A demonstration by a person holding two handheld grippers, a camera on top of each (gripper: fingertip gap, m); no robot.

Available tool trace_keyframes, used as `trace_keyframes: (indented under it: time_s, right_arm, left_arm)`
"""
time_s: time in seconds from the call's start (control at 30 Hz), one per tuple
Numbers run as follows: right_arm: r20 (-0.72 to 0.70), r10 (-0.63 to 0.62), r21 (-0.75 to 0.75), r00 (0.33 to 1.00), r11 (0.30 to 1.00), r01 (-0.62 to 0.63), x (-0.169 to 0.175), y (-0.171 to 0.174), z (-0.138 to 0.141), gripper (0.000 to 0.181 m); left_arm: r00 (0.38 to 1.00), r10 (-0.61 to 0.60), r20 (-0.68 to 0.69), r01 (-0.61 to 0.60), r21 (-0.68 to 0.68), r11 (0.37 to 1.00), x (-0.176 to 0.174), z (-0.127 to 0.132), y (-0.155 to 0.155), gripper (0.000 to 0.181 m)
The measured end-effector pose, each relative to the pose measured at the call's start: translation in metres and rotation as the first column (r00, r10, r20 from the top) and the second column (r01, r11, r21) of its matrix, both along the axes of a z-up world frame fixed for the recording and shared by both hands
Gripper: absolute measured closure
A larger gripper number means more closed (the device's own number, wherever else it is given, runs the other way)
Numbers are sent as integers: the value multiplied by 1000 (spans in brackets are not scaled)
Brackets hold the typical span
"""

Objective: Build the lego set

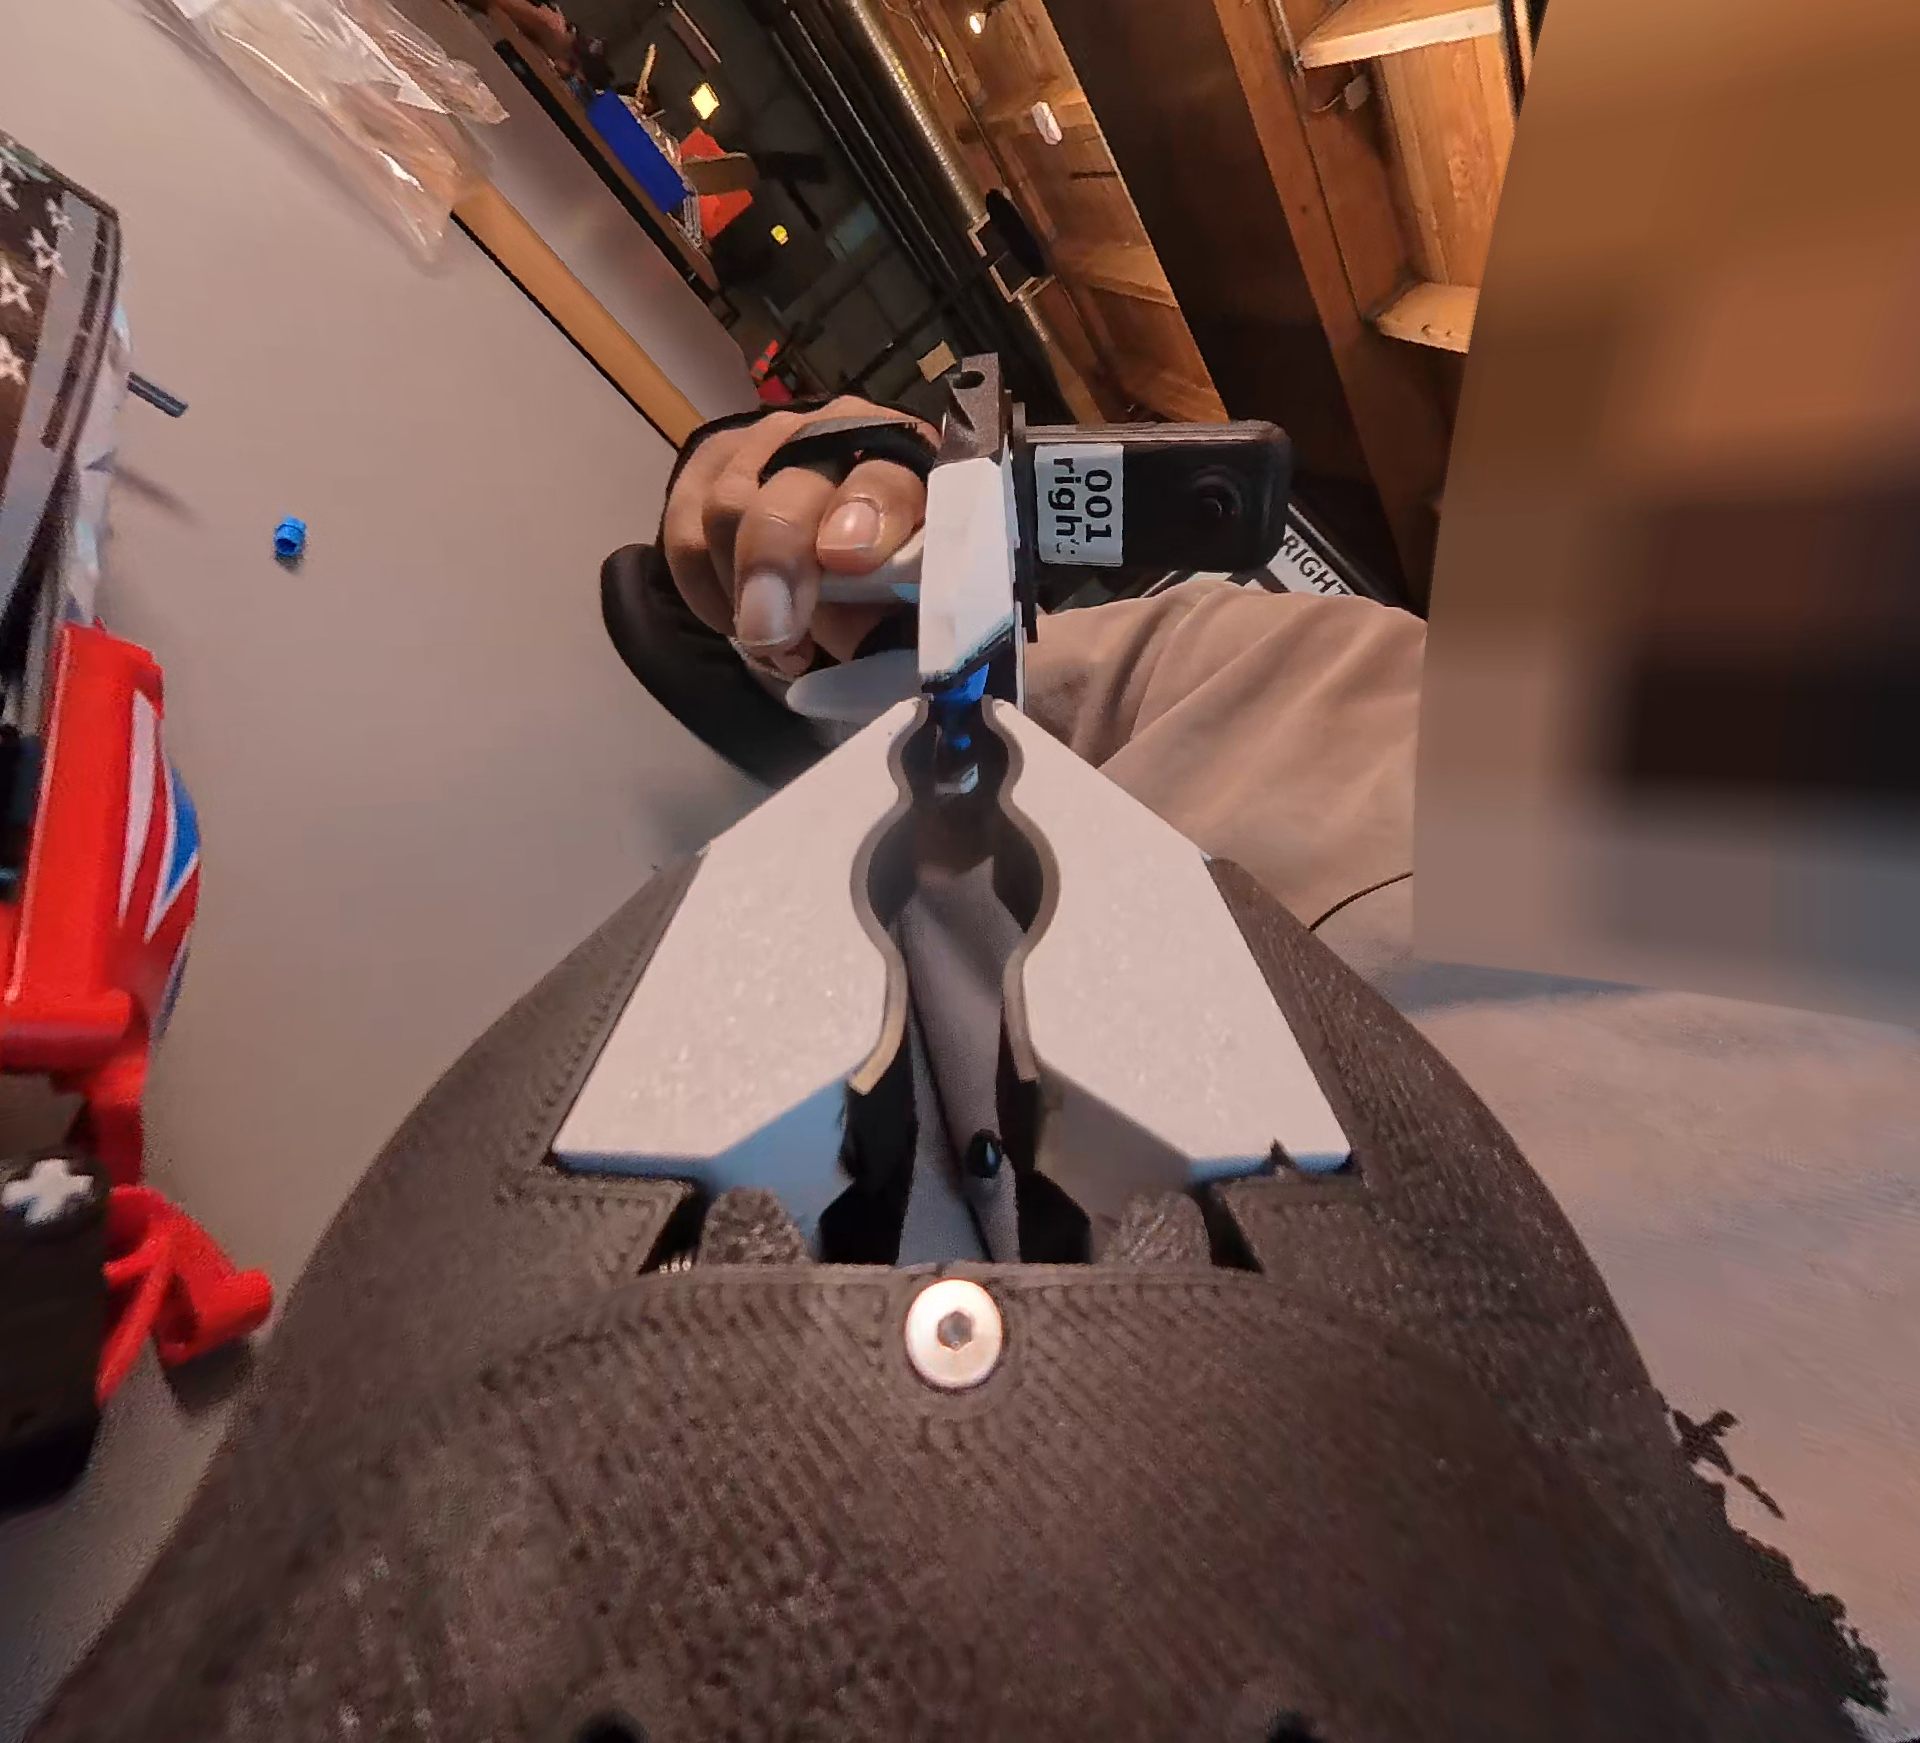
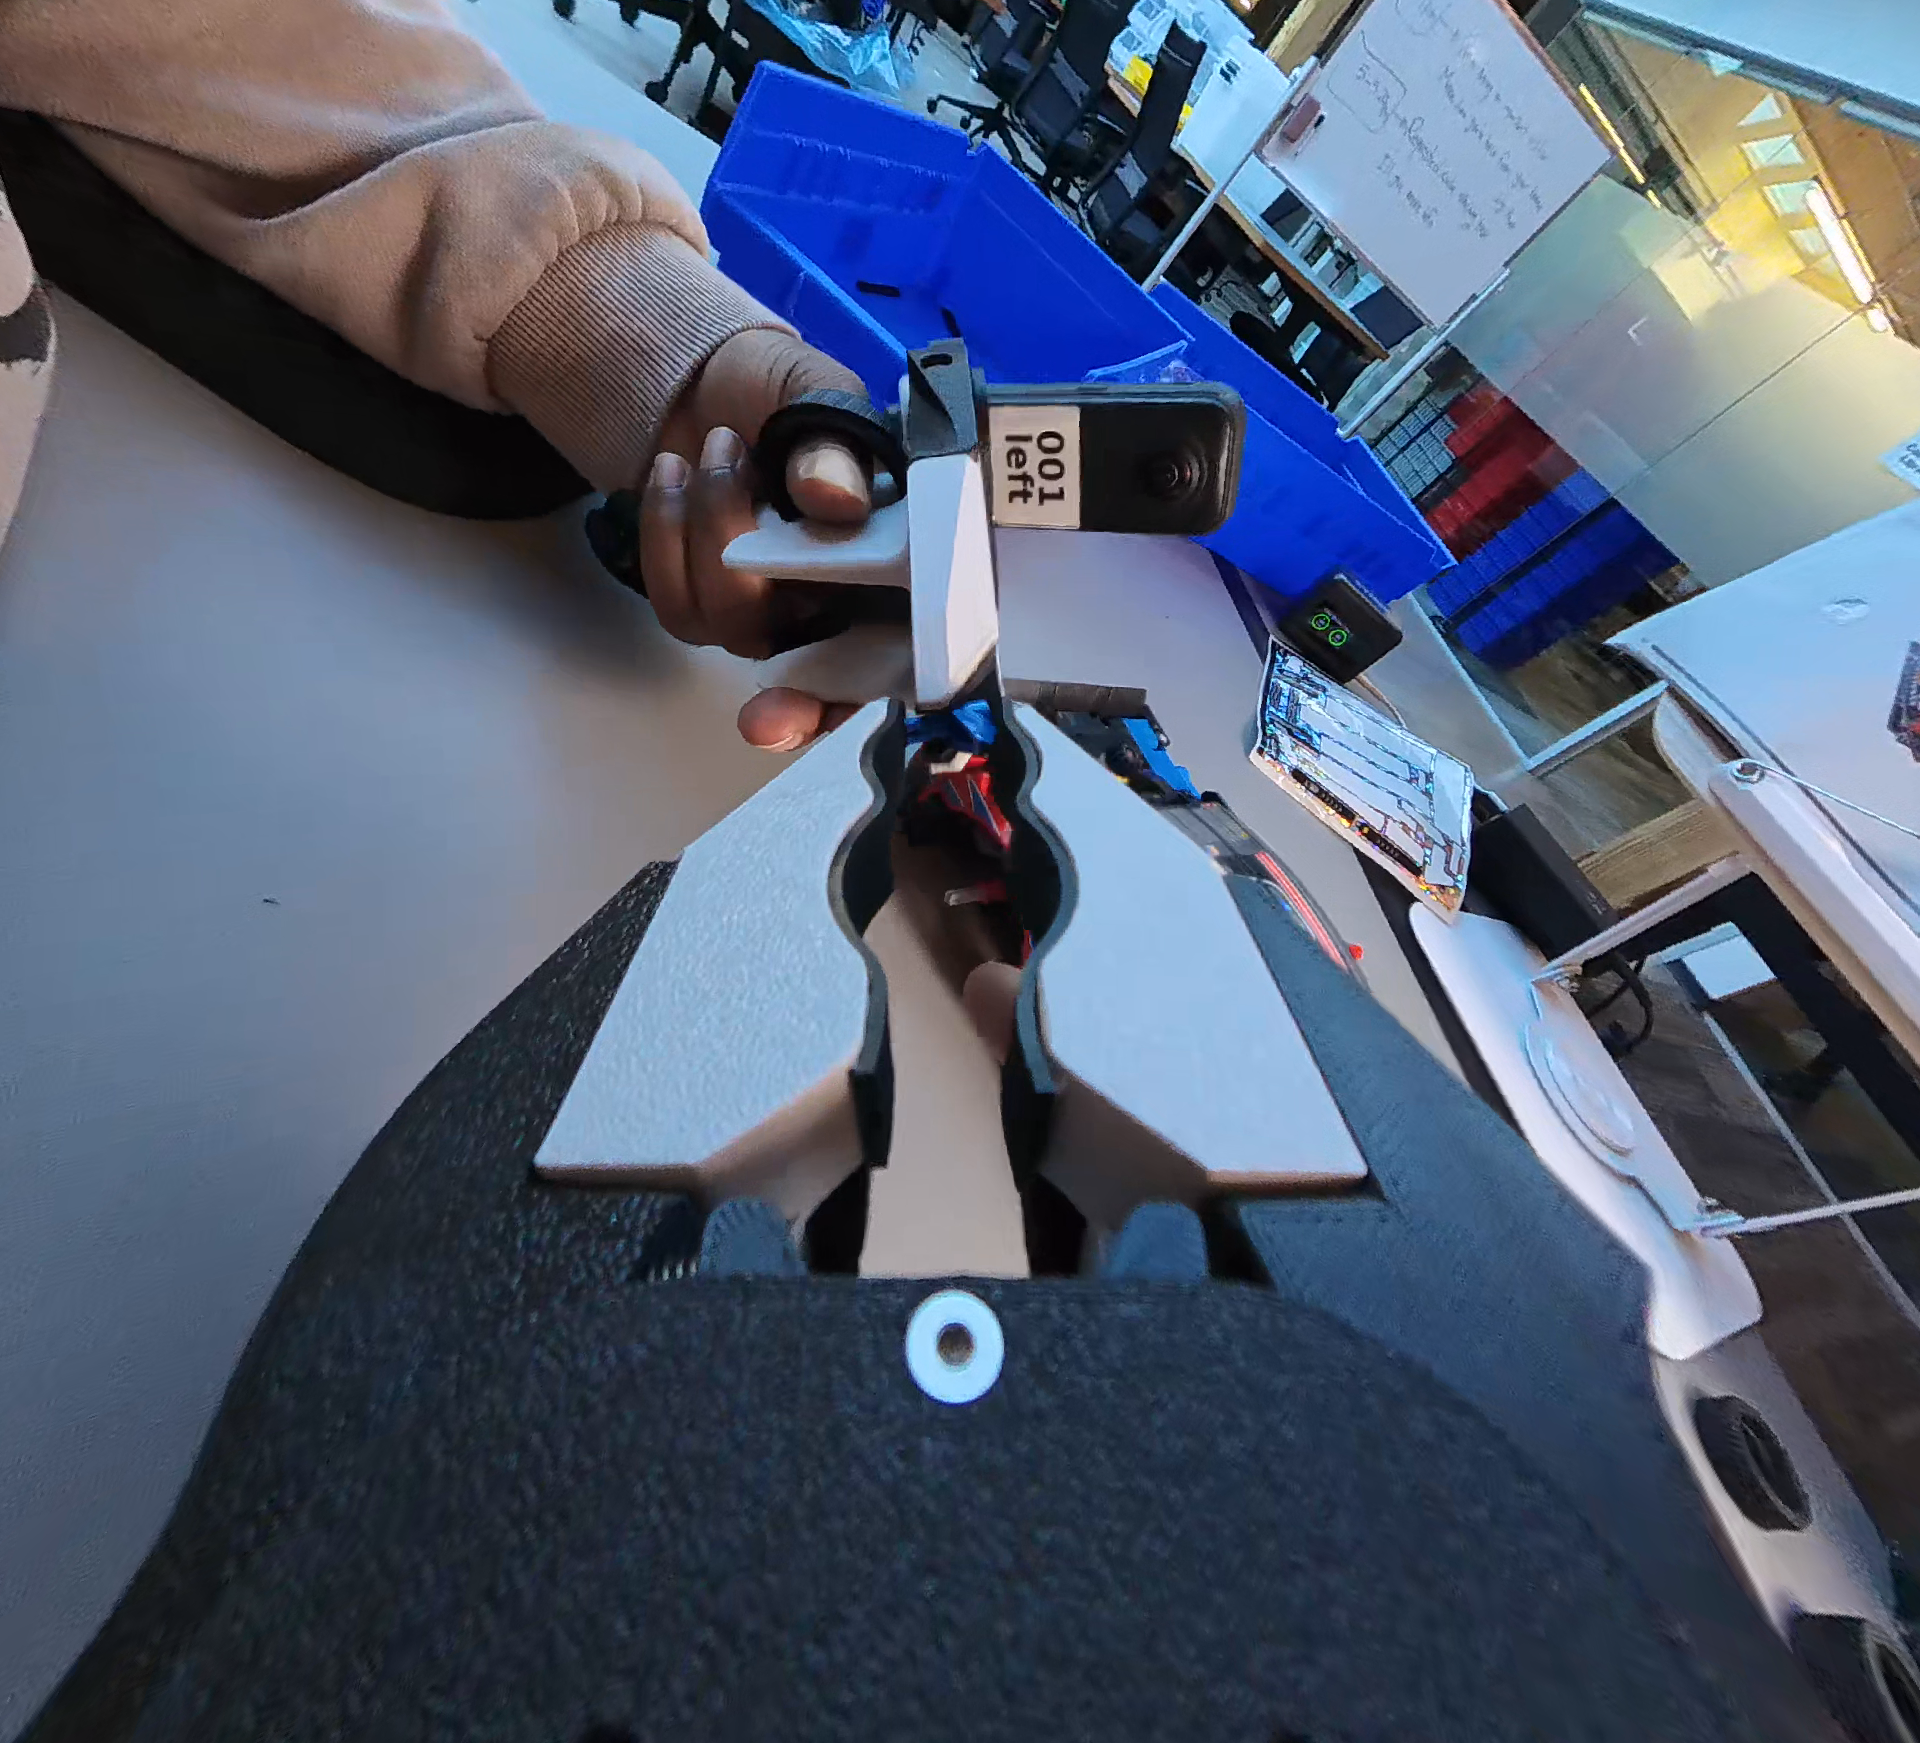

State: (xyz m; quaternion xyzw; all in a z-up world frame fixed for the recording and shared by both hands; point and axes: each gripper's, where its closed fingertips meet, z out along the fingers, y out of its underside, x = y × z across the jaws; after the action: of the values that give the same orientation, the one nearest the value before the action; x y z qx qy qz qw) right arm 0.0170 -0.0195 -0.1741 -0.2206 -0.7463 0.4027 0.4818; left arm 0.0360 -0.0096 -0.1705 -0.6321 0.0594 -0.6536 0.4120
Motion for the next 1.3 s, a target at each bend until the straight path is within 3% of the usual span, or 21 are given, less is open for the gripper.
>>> trace_keyframes:
  time_s: [0.1, 0.23, 0.63, 1.0, 1.13, 1.3]
  right_arm:
    - [4, -8, -53, 1000, 999, 8, -2, 6, -6, 167]
    - [38, -52, -43, 998, 998, 54, -8, 20, -24, 166]
    - [100, -76, -211, 992, 973, 96, -18, 29, -33, 169]
    - [87, -23, -356, 996, 933, 53, -18, 29, -25, 171]
    - [129, 44, -349, 991, 937, 4, -15, 33, 3, 172]
    - [208, 28, -208, 978, 978, 16, -34, 67, 94, 168]
  left_arm:
    - [989, 85, -123, -82, 36, 996, -2, -7, 6, 177]
    - [926, 223, -305, -202, 98, 974, -11, -19, 16, 176]
    - [833, 372, -409, -340, 150, 928, -28, -22, 23, 176]
    - [809, 463, -362, -393, 253, 884, -34, -11, 25, 176]
    - [824, 464, -324, -388, 275, 880, -31, -6, 28, 176]
    - [812, 470, -345, -377, 304, 875, -27, -6, 26, 176]
